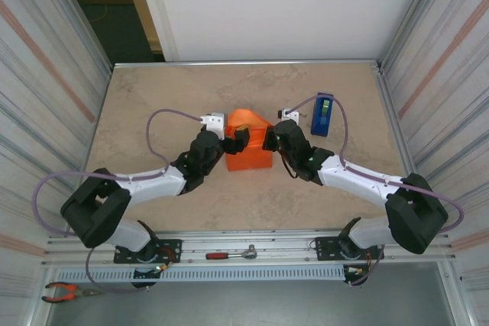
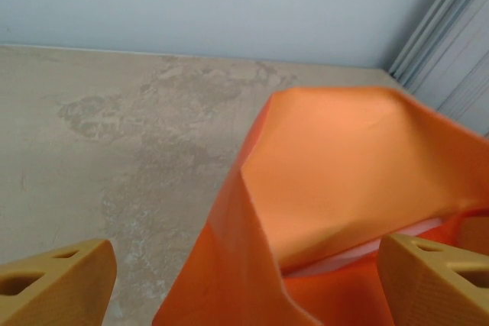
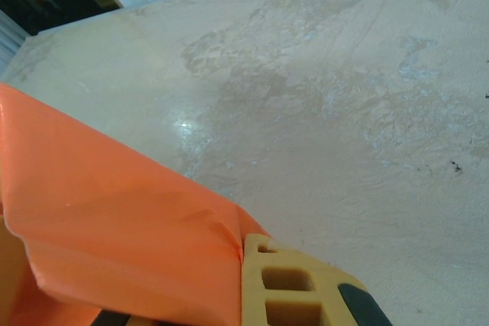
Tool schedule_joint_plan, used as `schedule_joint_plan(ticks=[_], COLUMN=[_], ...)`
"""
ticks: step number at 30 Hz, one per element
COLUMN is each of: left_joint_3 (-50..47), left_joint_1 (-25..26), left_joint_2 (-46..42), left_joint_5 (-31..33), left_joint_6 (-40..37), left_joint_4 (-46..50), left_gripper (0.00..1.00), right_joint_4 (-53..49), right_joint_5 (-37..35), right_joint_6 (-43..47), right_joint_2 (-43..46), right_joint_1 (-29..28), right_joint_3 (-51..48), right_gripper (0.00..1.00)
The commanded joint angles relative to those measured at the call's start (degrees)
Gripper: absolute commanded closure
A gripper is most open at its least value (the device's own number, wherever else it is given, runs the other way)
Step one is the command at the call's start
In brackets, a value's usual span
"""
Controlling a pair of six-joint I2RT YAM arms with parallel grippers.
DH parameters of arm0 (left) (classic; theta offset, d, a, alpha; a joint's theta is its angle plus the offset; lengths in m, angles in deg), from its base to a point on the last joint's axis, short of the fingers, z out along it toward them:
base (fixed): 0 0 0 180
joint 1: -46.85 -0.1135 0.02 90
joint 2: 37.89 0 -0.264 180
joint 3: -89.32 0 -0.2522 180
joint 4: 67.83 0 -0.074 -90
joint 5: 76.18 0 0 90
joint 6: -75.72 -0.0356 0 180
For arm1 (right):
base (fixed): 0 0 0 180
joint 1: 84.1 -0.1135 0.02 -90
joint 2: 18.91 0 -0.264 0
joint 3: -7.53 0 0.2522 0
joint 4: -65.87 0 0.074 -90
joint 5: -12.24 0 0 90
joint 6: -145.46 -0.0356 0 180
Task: Wrap the gift box in paper
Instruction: Fold the wrapping paper for the gift box.
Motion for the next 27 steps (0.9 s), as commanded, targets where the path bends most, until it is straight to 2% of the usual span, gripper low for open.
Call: schedule_joint_plan(ticks=[1,2,4,5,7,12,17,25,27], left_joint_3=[3.45,3.95,4.31,4.48,4.42,4.12,4.10,4.12,4.11], left_joint_1=[0.28,0.29,0.45,0.55,0.72,1.47,2.00,2.22,2.23], left_joint_2=[1.68,2.10,2.59,2.69,2.55,2.10,2.24,2.58,2.74], left_joint_5=[5.68,6.88,9.04,9.76,10.13,10.87,11.84,12.41,12.54], left_joint_6=[-2.13,-2.16,-2.44,-2.50,-2.81,-3.52,-3.55,-2.89,-2.76], left_joint_4=[1.57,2.66,4.18,4.67,5.08,5.42,5.81,6.80,7.00], left_gripper=[0.14,0.15,0.20,0.22,0.26,0.34,0.41,0.46,0.48], right_joint_4=[-4.97,-5.35,-6.31,-6.47,-7.39,-7.90,-7.02,-1.61,0.57], right_joint_5=[2.31,2.68,4.19,5.21,5.68,6.42,5.98,0.07,-3.53], right_joint_6=[-0.33,-0.18,0.17,0.09,0.09,0.87,1.28,1.96,2.99], right_joint_2=[0.32,0.79,2.45,3.36,5.64,8.72,6.54,-0.35,-2.33], right_joint_1=[-0.67,-0.57,0.46,1.09,2.29,4.48,3.96,1.31,-0.13], right_joint_3=[0.17,0.51,1.21,1.43,1.97,2.29,2.41,2.22,1.83], right_gripper=[0.96,0.86,0.48,0.37,0.27,0.20,0.18,0.18,0.20])
